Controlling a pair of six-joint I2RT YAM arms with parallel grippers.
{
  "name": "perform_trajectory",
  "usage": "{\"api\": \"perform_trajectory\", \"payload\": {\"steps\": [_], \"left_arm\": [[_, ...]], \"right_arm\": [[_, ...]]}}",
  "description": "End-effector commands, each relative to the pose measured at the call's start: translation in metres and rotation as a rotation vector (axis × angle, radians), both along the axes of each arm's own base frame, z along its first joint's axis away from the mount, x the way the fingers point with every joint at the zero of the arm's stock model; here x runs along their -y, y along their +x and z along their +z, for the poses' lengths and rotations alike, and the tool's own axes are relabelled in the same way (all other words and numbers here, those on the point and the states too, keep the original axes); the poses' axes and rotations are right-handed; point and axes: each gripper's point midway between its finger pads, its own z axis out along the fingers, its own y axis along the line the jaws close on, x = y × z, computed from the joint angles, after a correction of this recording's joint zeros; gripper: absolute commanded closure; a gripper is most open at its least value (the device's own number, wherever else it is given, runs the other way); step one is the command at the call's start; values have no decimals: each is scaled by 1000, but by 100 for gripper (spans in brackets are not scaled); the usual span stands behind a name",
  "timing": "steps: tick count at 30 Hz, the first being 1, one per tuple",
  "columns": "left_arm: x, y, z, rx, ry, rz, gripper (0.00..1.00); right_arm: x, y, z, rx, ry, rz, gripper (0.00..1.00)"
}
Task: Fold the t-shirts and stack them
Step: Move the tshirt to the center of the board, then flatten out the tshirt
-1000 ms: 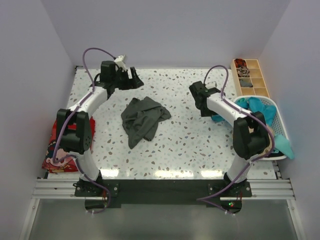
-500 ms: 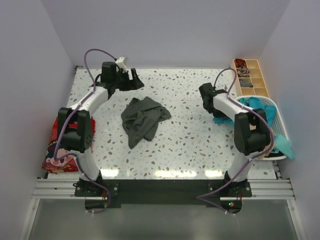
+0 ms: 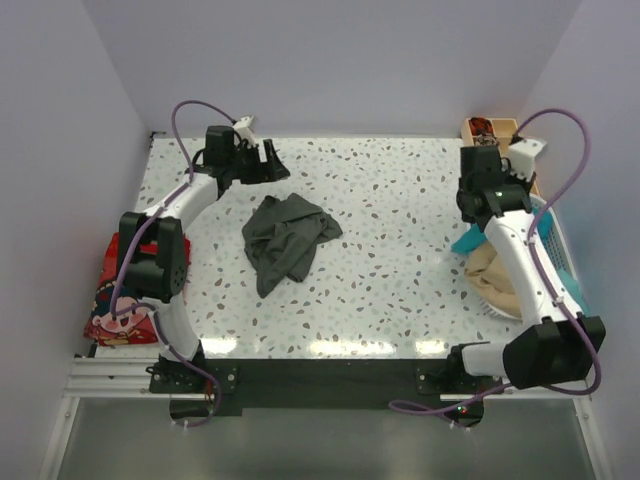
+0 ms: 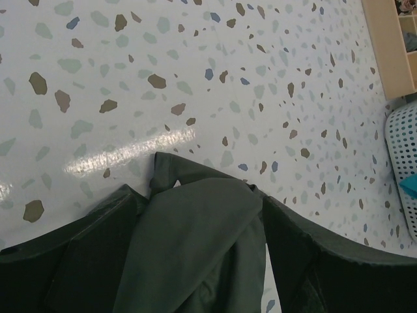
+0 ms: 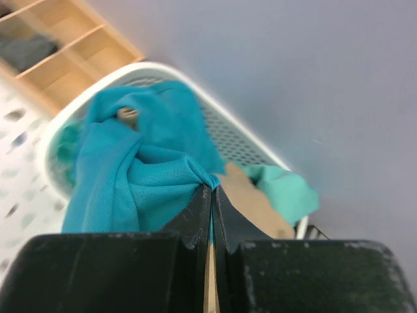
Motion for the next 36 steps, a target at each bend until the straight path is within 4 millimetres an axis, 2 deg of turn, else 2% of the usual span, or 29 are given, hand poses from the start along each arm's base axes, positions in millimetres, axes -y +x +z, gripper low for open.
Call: {"api": "perform_trajectory", "payload": {"steps": [1, 6, 7, 10, 11, 13, 14, 15, 16, 17, 18, 19, 20, 21, 24, 25, 27, 28, 29, 30, 31, 32, 33, 34, 35, 36], "left_arm": [[12, 6, 19, 66, -38, -38, 18], [10, 6, 14, 58, -26, -40, 18], [10, 6, 13, 55, -22, -40, 18], [7, 6, 13, 55, -10, -31, 18], [7, 6, 12, 53, -6, -30, 17], [4, 8, 11, 53, 6, -17, 15], [4, 9, 11, 53, 9, -12, 14], [3, 9, 11, 55, 10, -9, 14], [1, 10, 10, 54, 17, 2, 13], [0, 11, 12, 61, 21, 9, 12], [-2, 13, 13, 69, 30, 24, 11], [-6, 14, 14, 72, 41, 42, 9], [-12, 14, 16, 75, 61, 73, 0], [-25, 19, 15, 77, 113, 149, 0], [-54, 17, 12, 71, 205, 290, 0], [-59, 14, 11, 66, 217, 316, 0], [-66, 5, 7, 49, 222, 359, 0], [-67, -2, -2, 28, 219, 364, 0], [-65, -5, 1, 39, 209, 366, 0], [-61, -8, -1, 36, 201, 368, 0], [-59, -13, -7, 24, 200, 364, 0], [-56, -16, -8, 19, 197, 364, 0], [-52, -18, -11, 9, 184, 363, 0], [-51, -22, -19, 3, 174, 363, 0], [-49, -23, -22, 1, 163, 360, 0], [-45, -24, -26, -7, 142, 348, 0]], "right_arm": [[53, -34, 1, 33, -131, -296, 100], [82, -50, -30, -7, -136, -443, 100], [88, -51, -39, -24, -101, -460, 96], [86, -46, -50, -39, -66, -449, 51], [85, -44, -48, -8, -42, -437, 25], [80, -43, -49, -11, -9, -382, 17], [76, -34, -43, 65, 20, -346, 12], [64, -30, -34, 88, 77, -230, 10], [47, -27, -40, 97, 101, -137, 8], [31, -10, -31, 187, 137, -31, 4], [11, -6, -19, 226, 178, 118, 4], [-10, 1, -25, 225, 233, 232, 4], [-28, 12, -22, 247, 279, 344, 4], [-55, 20, -24, 241, 367, 481, 4], [-101, 38, -34, 186, 513, 662, 4], [-131, 48, -50, 120, 598, 770, 4], [-165, 58, -65, 59, 672, 878, 5], [-202, 65, -87, -32, 738, 968, 6], [-219, 67, -97, -83, 747, 1002, 7], [-240, 75, -96, -109, 746, 1047, 7], [-276, 72, -120, -203, 762, 1115, 6], [-293, 73, -129, -245, 761, 1144, 6], [-313, 81, -121, -238, 759, 1186, 6], [-338, 79, -124, -255, 764, 1240, 6], [-352, 81, -146, -308, 789, 1250, 6], [-366, 91, -137, -284, 793, 1281, 6]]}}
